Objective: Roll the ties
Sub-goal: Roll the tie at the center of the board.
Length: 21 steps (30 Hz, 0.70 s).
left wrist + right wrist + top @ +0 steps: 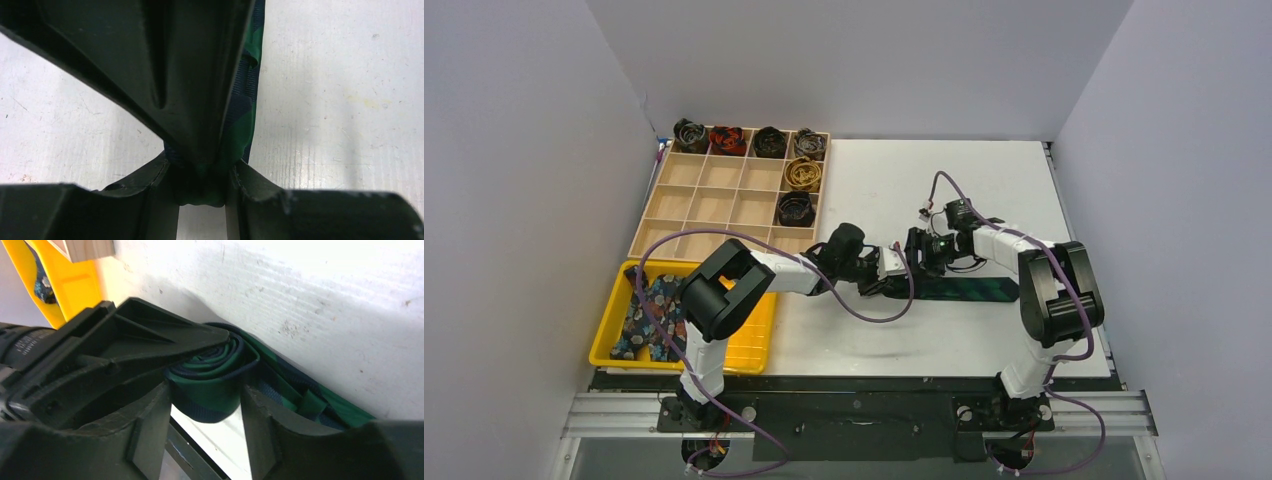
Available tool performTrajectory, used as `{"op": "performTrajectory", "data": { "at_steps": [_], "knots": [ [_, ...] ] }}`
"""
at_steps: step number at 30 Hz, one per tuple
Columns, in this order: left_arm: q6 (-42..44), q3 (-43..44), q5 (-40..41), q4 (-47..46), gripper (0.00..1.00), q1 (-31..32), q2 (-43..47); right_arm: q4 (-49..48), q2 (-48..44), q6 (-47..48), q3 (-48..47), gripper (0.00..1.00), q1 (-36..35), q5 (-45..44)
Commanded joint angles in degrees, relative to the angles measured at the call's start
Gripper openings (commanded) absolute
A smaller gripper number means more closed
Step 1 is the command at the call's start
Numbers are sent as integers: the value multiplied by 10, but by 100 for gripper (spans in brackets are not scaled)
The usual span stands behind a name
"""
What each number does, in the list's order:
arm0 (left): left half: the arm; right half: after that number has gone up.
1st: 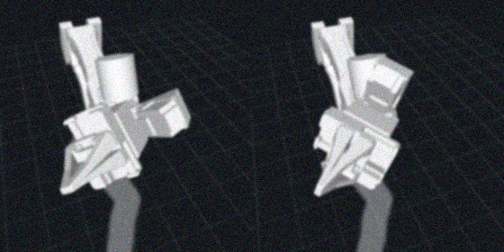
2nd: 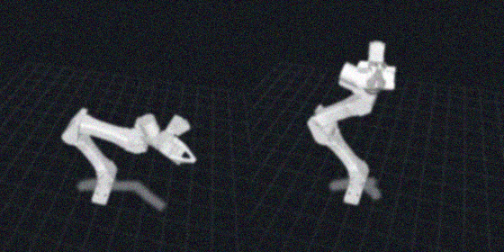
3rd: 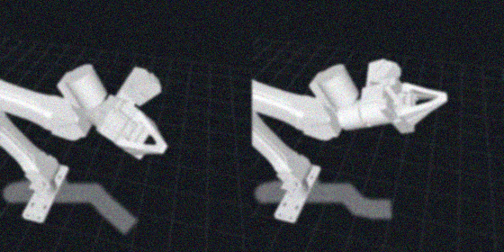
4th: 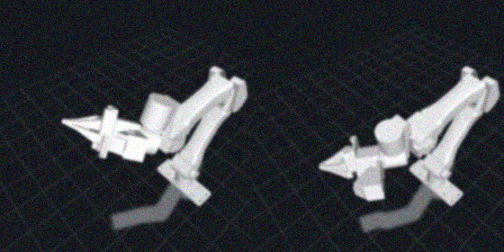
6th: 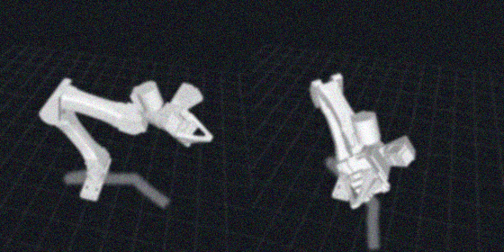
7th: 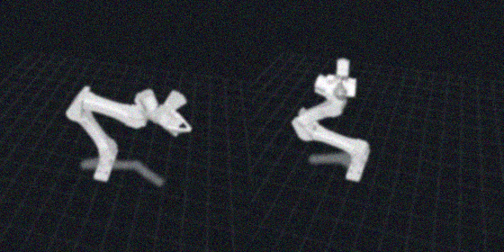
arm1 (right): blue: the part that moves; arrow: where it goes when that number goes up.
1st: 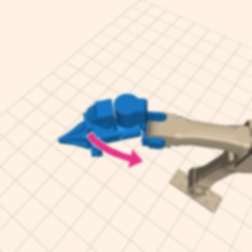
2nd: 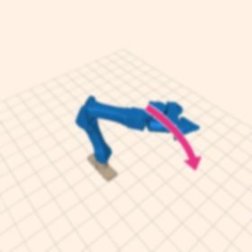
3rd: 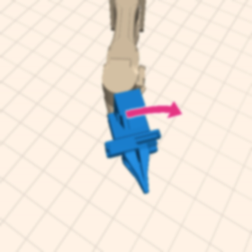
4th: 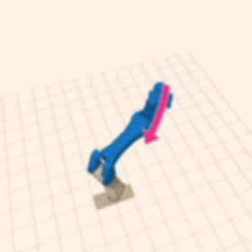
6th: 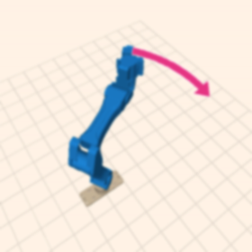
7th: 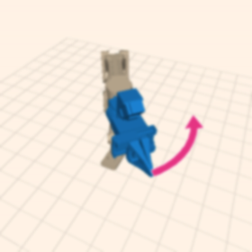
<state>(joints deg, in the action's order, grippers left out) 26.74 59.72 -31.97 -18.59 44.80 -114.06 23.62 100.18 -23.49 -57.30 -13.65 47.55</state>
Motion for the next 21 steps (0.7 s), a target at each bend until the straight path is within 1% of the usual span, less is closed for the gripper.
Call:
{"op": "performTrajectory", "data": {
  "at_steps": [1, 5, 7, 9, 11, 12, 13, 14, 15, 16, 17, 18, 19, 20, 21],
  "knots": [
    [16, -12, 31, 109, 11, -2, -30, 52, -6, 53, -1, 50, 12, 5],
    [15, -14, 30, 106, 11, -2, -28, 46, -24, 49, 2, 52, 3, -1],
    [15, -14, 28, 104, 11, -2, -30, 27, -19, 35, -2, 52, -3, -12],
    [16, -14, 26, 103, 12, -2, -32, 7, -6, 23, -6, 48, -6, -20],
    [16, -14, 24, 104, 12, -2, -33, 0, 12, 25, -9, 38, -6, -23],
    [16, -14, 24, 105, 12, -2, -33, 3, 15, 28, -8, 27, -7, -23],
    [15, -14, 24, 106, 12, -2, -32, 18, 18, 42, -8, 21, -6, -25],
    [13, -14, 23, 105, 15, -3, -32, 28, 18, 51, -8, 2, -6, -31],
    [6, -14, 20, 104, 22, -6, -30, 52, 18, 71, -8, 0, -6, -37],
    [-1, -14, 16, 98, 27, -9, -30, 63, 18, 91, -8, 0, -4, -54],
    [-15, -14, 4, 93, 37, -16, -26, 87, 18, 99, -7, 0, -2, -65],
    [-24, -14, -3, 81, 41, -20, -23, 97, 19, 115, -7, 0, 3, -86],
    [-43, -16, -17, 72, 48, -28, -17, 120, 23, 123, -10, 0, 5, -99],
    [-51, -16, -23, 54, 51, -31, -14, 131, 25, 137, -12, 0, 12, -127],
    [-68, -19, -33, 44, 56, -35, -6, 147, 30, 142, -16, 0, 14, -149]
  ]
}}
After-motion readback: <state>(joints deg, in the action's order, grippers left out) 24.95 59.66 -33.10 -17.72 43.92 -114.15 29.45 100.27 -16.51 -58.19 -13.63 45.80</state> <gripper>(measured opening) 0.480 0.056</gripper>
